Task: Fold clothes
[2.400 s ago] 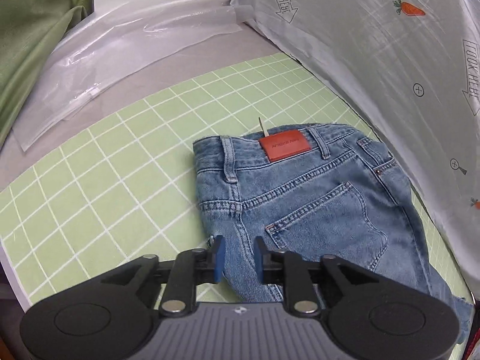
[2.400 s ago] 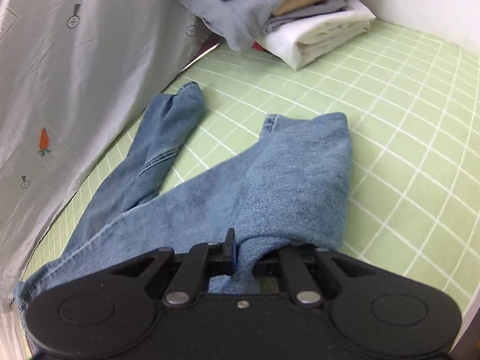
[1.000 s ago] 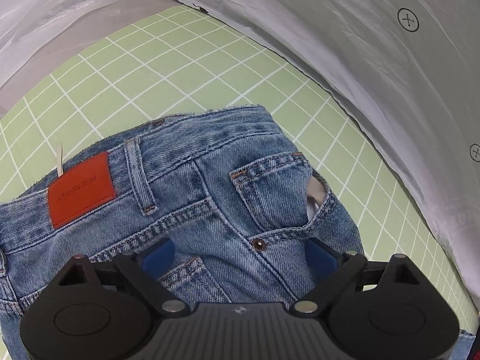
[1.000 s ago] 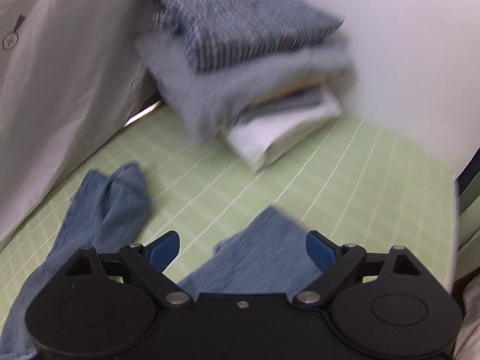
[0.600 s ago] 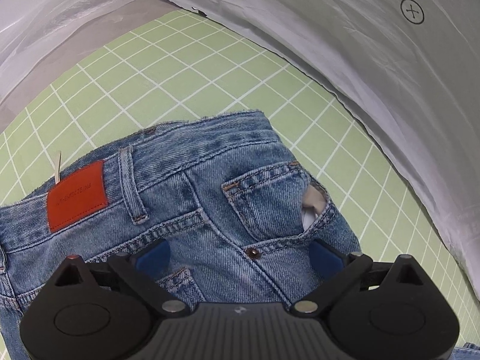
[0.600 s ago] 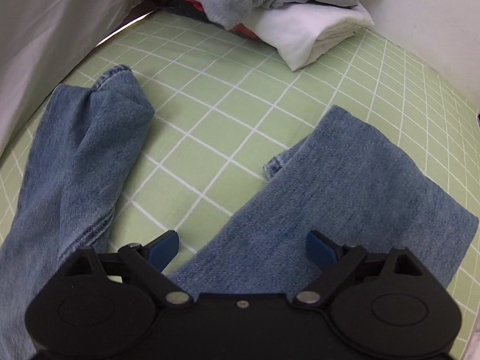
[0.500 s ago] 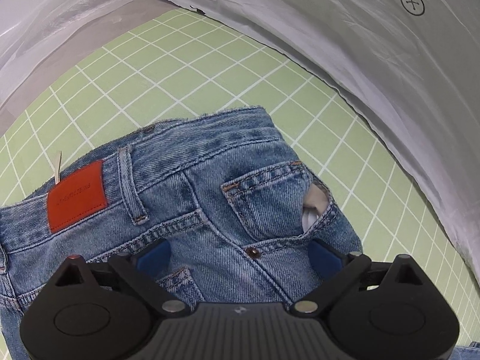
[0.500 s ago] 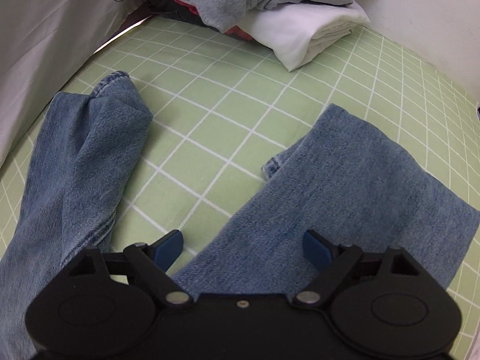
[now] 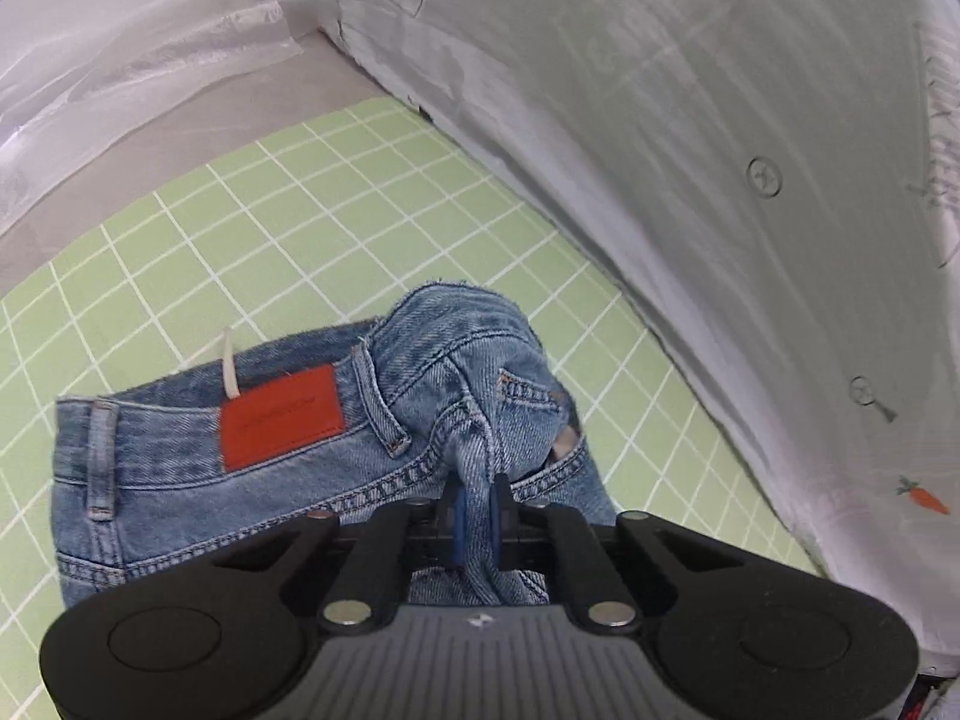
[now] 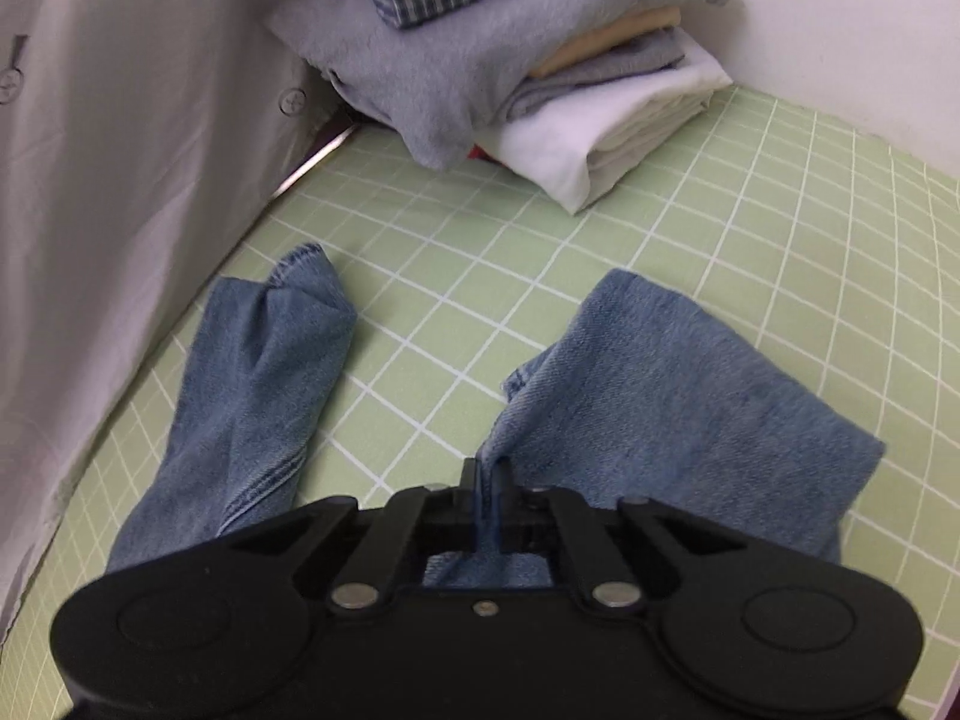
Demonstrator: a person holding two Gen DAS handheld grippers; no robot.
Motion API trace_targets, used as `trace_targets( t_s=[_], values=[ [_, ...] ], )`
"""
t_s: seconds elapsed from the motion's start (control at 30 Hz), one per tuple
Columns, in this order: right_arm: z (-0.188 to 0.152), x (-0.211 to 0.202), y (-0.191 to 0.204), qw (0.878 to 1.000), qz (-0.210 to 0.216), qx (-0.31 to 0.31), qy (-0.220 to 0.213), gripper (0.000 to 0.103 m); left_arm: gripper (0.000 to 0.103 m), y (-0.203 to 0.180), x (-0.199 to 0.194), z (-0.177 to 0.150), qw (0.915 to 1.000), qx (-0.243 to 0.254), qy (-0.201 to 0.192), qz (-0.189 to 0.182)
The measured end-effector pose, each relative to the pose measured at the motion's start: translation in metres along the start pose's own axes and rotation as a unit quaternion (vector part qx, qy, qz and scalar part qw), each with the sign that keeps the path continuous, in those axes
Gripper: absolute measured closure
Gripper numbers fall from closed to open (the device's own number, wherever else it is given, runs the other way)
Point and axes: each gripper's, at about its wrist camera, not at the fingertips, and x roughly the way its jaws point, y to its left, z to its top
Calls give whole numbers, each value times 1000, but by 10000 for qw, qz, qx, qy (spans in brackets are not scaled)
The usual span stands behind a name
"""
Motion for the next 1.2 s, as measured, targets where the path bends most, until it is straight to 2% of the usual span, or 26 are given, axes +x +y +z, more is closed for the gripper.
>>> trace_targets(
  t_s=[0.1, 0.23, 0.4, 0.57, 0.67, 0.7, 0.77, 0.8, 0.83, 0.97, 1.03, 1.17, 1.2],
  values=[
    [-7, -37, -19, 9995, 155, -115, -231, 100, 96, 19, -48, -8, 9994, -2, -233, -246],
    [-29, -66, -59, 9995, 242, -152, -163, 100, 96, 65, -101, -38, 9991, -15, -365, -221],
    [-73, -65, -97, 9982, 15, -518, 302, 100, 96, 150, -130, -92, 9981, -509, 26, 339],
    [-106, -60, -115, 9938, -14, -841, 728, 100, 95, 215, -133, -144, 9875, -1237, 575, 795],
    [-109, -57, -118, 9928, 148, -827, 849, 99, 90, 228, -132, -161, 9856, -1265, 743, 847],
    [-108, -55, -119, 9927, 227, -762, 903, 93, 87, 228, -131, -163, 9858, -1242, 753, 838],
    [-109, -50, -122, 9913, 339, -689, 1069, 77, 80, 229, -129, -167, 9864, -1195, 774, 820],
    [-111, -47, -123, 9908, 363, -638, 1136, 61, 69, 228, -128, -168, 9870, -1159, 780, 799],
    [-113, -44, -124, 9902, 382, -606, 1202, 53, 58, 227, -127, -169, 9878, -1132, 759, 751],
    [-122, -37, -127, 9896, 493, -466, 1271, 45, 43, 222, -121, -171, 9907, -1027, 685, 566],
    [-122, -35, -127, 9907, 560, -437, 1164, 38, 41, 220, -114, -171, 9901, -990, 749, 652],
    [-117, -31, -122, 9931, 389, -650, 894, 40, 43, 218, -102, -170, 9876, -1076, 830, 781],
    [-116, -29, -120, 9932, 368, -749, 817, 49, 46, 217, -101, -168, 9877, -1062, 817, 801]
  ],
)
